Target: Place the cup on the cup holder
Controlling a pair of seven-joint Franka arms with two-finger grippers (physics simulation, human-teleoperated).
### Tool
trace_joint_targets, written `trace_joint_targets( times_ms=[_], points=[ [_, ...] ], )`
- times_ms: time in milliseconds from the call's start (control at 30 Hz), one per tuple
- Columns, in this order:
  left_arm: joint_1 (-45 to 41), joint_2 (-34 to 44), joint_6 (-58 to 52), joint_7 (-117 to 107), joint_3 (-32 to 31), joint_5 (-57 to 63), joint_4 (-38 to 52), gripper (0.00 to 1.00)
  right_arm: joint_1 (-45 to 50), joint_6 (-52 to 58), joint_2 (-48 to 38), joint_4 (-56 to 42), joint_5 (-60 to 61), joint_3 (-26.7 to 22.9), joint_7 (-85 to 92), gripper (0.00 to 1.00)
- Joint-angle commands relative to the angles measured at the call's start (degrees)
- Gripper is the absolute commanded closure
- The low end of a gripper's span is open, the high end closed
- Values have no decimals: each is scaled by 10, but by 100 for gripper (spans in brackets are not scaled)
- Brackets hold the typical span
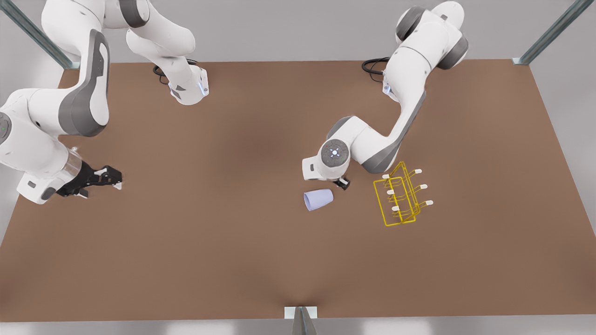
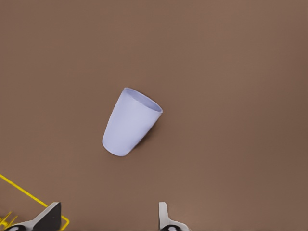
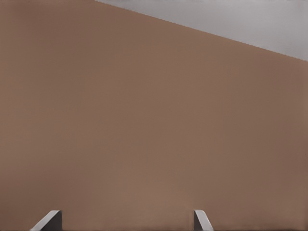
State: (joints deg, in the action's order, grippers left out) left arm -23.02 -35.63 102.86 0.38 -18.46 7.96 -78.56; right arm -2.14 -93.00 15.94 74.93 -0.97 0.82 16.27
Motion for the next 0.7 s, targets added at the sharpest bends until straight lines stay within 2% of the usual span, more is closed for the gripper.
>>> trace_joint_targets(
  times_ms=[0, 167, 400, 667],
  points=[
    [0, -10, 201, 249, 1, 27, -29, 0, -1, 30, 9, -29, -15, 0, -170, 0],
    [0, -37, 205, 308, -2, 21, -28, 0, -1, 11, 8, -34, -12, 1, -171, 0],
    [1, -51, 292, 474, 3, 30, -71, 0, -5, 5, 7, -36, -4, -2, -166, 0],
    [3, -69, 287, 478, 5, 27, -72, 0, -1, 0, 10, -37, -5, 0, -171, 0]
  ],
)
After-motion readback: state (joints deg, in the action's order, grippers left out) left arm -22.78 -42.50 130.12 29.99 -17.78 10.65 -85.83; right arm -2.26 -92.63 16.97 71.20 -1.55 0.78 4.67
